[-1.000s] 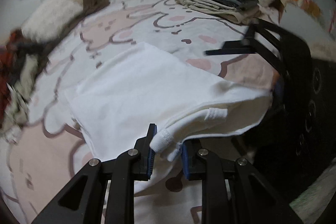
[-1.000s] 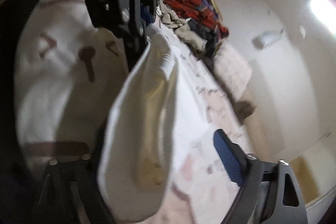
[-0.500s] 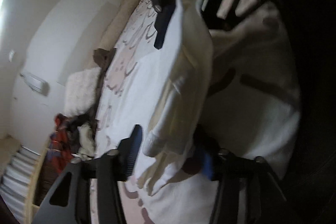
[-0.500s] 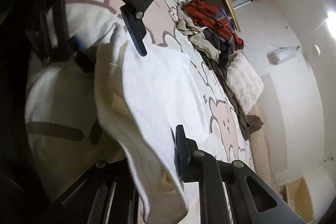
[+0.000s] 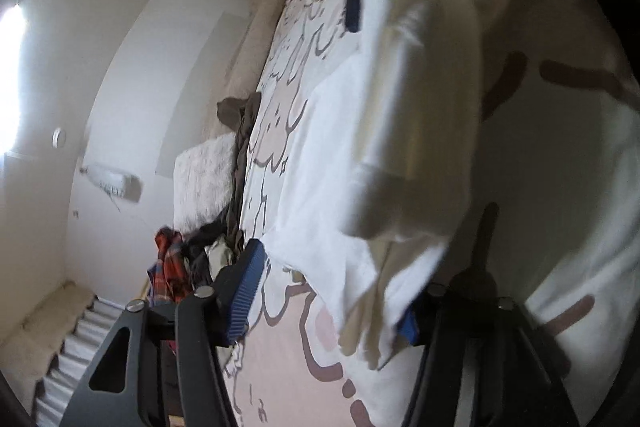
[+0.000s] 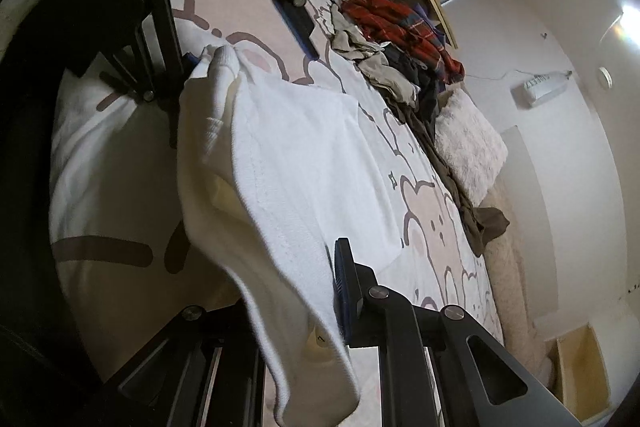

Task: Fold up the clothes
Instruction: 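Lift the folded T-shirt up off the sheet with both tools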

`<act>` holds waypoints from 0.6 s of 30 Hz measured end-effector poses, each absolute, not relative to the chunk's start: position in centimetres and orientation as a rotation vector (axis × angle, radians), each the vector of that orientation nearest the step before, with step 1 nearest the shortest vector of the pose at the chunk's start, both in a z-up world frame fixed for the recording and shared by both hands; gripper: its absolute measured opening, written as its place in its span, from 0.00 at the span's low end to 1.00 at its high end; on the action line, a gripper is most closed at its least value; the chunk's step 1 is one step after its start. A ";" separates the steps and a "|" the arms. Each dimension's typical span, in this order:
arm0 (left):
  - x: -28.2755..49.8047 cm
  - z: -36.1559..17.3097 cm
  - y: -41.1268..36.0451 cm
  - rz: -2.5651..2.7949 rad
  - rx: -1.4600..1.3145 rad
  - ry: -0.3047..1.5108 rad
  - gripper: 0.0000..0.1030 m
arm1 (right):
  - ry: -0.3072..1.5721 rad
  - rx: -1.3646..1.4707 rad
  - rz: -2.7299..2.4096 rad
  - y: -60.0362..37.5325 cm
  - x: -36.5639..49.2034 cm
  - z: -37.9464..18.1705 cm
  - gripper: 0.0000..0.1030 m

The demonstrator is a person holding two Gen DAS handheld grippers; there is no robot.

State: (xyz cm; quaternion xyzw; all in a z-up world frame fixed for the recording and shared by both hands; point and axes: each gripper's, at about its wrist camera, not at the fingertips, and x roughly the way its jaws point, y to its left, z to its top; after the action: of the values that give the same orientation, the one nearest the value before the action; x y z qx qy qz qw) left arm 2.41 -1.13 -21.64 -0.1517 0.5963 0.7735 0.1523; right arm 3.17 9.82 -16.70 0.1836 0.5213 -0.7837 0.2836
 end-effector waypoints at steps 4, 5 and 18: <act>1.5 -21.6 -1.6 2.202 -0.494 1.682 0.39 | 1.405 0.500 -2.089 9.8 3.2 -16.9 0.13; 1.1 -21.4 -1.8 2.211 -0.533 1.658 0.24 | 1.406 0.507 -2.087 9.8 3.2 -17.0 0.13; -6.5 -12.1 -1.6 2.459 -0.660 1.162 0.05 | 1.471 0.488 -2.218 11.3 -0.8 -12.1 0.11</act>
State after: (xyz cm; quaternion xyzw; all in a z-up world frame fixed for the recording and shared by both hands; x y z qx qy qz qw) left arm -6.47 -1.61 -12.05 -0.2323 0.4092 0.8657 0.1705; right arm -0.80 11.27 -12.07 0.1762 0.5309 -0.8003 0.2162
